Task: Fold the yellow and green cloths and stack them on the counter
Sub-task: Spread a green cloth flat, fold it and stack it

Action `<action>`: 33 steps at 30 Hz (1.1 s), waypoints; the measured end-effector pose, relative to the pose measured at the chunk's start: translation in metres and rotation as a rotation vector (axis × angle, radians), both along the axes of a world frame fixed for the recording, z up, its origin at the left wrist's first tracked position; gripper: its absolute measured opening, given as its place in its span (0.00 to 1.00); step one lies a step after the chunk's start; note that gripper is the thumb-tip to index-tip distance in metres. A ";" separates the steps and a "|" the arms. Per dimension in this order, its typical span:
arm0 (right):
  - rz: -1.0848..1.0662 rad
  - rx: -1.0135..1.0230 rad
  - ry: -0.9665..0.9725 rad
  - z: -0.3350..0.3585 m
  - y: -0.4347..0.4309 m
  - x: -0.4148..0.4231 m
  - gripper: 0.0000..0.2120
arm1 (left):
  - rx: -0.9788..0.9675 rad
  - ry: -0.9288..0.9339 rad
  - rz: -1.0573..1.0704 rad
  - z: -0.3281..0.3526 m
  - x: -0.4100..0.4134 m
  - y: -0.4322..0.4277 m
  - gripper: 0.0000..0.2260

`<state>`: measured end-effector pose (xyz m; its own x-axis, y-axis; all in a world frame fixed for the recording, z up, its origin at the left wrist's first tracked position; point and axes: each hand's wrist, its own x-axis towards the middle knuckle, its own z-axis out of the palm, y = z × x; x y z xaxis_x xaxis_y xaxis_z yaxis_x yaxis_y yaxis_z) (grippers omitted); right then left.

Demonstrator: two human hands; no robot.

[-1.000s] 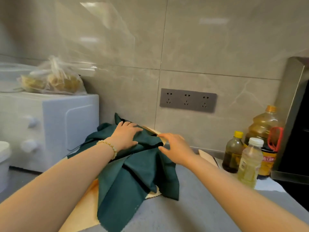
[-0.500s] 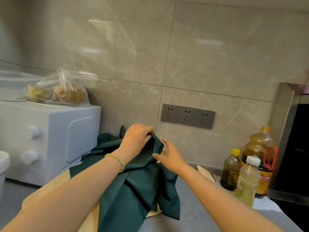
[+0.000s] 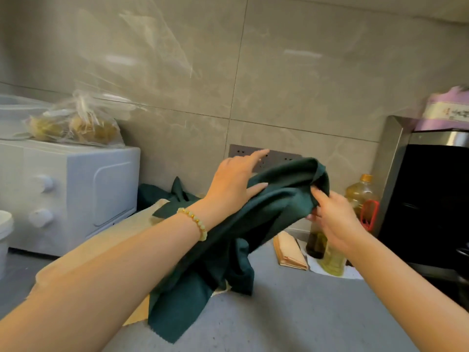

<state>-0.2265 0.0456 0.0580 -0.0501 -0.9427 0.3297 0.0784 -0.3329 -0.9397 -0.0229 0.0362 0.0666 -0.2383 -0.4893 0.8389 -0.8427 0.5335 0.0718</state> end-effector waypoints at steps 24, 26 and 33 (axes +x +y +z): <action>-0.029 -0.150 1.659 -0.136 0.008 -0.059 0.11 | 0.539 -0.746 0.558 -0.103 0.009 0.024 0.11; -0.057 -0.073 1.490 -0.121 -0.006 -0.065 0.07 | 0.512 -0.562 0.582 -0.078 0.006 0.016 0.09; -0.306 0.262 0.646 -0.081 -0.063 -0.100 0.08 | 0.523 -0.115 0.299 -0.046 -0.022 -0.030 0.19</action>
<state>-0.3267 -0.0169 -0.0227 -0.1950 -0.9693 0.1501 -0.5742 -0.0112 -0.8187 -0.0454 0.0059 0.0203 -0.1019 -0.8888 0.4468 -0.9683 0.1915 0.1602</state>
